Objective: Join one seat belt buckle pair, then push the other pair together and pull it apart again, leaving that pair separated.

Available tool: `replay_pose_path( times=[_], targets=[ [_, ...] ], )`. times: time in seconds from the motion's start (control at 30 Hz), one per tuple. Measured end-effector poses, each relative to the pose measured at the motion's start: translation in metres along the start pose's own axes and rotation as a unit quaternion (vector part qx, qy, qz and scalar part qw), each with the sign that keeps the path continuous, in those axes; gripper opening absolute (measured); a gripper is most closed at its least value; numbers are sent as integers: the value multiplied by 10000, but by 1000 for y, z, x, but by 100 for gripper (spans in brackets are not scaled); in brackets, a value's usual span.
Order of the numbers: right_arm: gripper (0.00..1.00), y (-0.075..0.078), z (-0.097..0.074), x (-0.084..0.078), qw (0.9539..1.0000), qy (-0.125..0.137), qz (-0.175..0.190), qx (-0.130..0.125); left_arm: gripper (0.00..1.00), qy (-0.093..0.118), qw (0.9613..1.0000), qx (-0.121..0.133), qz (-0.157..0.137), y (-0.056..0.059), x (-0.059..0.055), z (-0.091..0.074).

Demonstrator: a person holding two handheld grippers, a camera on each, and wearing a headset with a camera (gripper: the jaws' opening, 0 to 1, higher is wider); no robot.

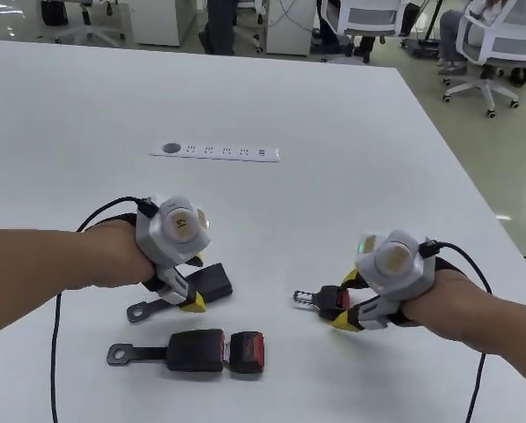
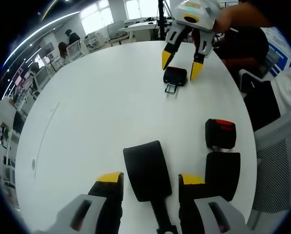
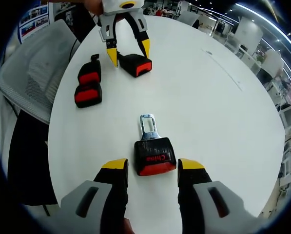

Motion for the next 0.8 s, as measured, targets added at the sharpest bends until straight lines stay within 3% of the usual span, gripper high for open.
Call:
replay_pose_path(
  times=[0.13,0.4,0.63,0.8],
  targets=[
    [38,0,4,0,9999,46,24,89,40,-158,9996,-179,135,2,-2,4],
    [35,6,10,4,9997,58,-45,235,35,-126,9990,-263,326,1,-2,4],
    [33,9,14,4,9986,37,-241,471,34,-274,9963,-376,728,6,4,6],
    [33,7,15,8,9984,6,-215,522,33,-313,9957,-427,754,3,3,7]
  ],
)
Point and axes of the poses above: the centre of the closed fingertips' face, and the gripper's own axes: z roughly forward along the fingers, y roughly to its right, x roughly out of its top, the point moved 8 cm from there along -z, roughly backward along the fingers, and after that the axes turned 3 degrees about -y, right-handed, at the moved point
